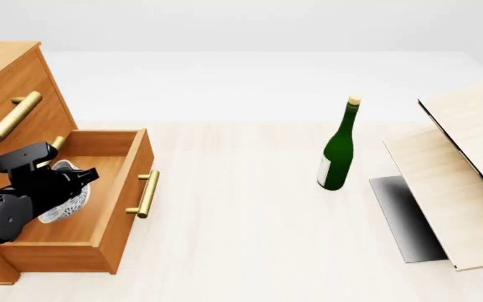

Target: Put the bowl in the bottom drawer of the cabinet.

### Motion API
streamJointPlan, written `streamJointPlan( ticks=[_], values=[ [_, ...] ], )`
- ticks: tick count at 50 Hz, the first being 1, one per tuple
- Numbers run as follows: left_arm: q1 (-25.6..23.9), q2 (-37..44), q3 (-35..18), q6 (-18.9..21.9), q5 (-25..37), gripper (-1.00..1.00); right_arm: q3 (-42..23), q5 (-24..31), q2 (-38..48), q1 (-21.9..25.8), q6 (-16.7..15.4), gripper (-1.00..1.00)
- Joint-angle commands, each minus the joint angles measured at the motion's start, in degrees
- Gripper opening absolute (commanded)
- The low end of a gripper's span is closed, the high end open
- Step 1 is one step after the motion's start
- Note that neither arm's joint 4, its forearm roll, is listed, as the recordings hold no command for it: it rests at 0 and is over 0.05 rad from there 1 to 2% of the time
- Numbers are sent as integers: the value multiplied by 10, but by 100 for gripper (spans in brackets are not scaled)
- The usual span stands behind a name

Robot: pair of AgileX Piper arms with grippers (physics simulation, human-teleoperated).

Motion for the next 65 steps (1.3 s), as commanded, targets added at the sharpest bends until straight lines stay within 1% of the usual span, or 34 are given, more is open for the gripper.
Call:
streamJointPlan(
  ticks=[1, 7, 17, 34, 44, 65],
  values=[
    [1, 31, -26, 15, -1, -100, 0, 0, 0, 0, 0, 100],
    [8, 42, -22, 15, -10, -100, 0, 0, 0, 0, 0, 100],
    [19, 45, -20, 27, -7, -100, 0, 0, 0, 0, 0, 100],
    [28, 46, -3, 23, -23, -100, 0, 0, 0, 0, 0, 100],
    [30, 52, -3, 25, -28, -100, 0, 0, 0, 0, 0, 100],
    [30, 67, 3, 15, -53, -100, 0, 0, 0, 0, 0, 100]
  ],
)
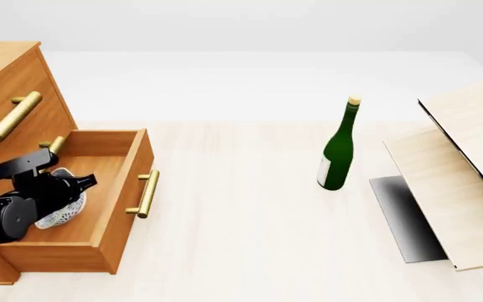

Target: Put the bowl in the bottom drawer of the cabinet.

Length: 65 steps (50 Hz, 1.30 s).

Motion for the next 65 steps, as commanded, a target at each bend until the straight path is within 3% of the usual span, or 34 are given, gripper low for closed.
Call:
streamJointPlan(
  ticks=[1, 8, 9, 36, 46, 65],
  values=[
    [1, 2, 2, -3, -10, -100, 0, 0, 0, 0, 0, 100],
    [7, -4, 3, -9, -9, -100, 0, 0, 0, 0, 0, 100],
    [9, -6, 4, -9, -9, 100, 0, 0, 0, 0, 0, 100],
    [1, -15, -2, -19, -6, 100, 0, 0, 0, 0, 0, 100],
    [-24, -41, -4, -51, -21, 100, 0, 0, 0, 0, 0, 100],
    [-50, -55, -32, -57, -14, 100, 0, 0, 0, 0, 0, 100]
  ],
)
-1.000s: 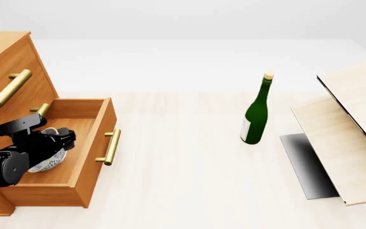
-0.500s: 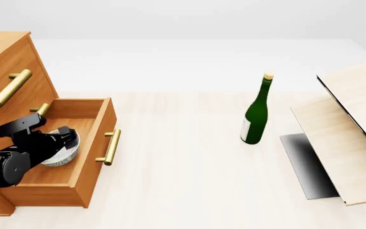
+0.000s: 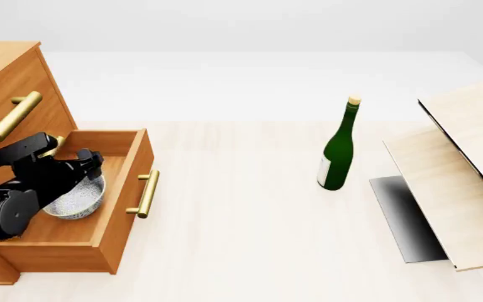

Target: Put the bowl in the bottom drawer of the cabinet.

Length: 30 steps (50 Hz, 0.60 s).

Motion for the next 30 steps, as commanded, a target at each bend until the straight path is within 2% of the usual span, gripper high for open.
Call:
streamJointPlan(
  ticks=[1, 4, 20, 30],
  values=[
    [-12, -9, -19, 0, 2, 100, 0, 0, 0, 0, 0, 100],
    [-28, -15, -20, -10, -5, 100, 0, 0, 0, 0, 0, 100],
    [-46, -15, -30, -21, -11, 100, 0, 0, 0, 0, 0, 100],
    [-45, -25, -43, -14, 3, 100, 0, 0, 0, 0, 0, 100]
  ],
)
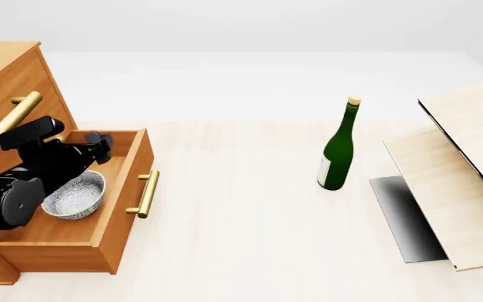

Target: Put the bowl in the bottom drawer of the cabinet.

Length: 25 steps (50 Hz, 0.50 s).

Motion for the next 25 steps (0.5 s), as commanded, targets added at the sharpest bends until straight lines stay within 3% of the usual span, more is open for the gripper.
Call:
streamJointPlan(
  ticks=[1, 15, 17, 22, 25],
  values=[
    [-6, -8, -13, 2, 9, 100, 0, 0, 0, 0, 0, 100],
    [-18, -9, -43, 18, 33, 100, 0, 0, 0, 0, 0, 100],
    [-21, 4, -30, 18, 6, 100, 0, 0, 0, 0, 0, 100],
    [-26, -13, -52, 21, 38, 100, 0, 0, 0, 0, 0, 100],
    [-29, -5, -40, 21, 16, 100, 0, 0, 0, 0, 0, 100]
  ],
)
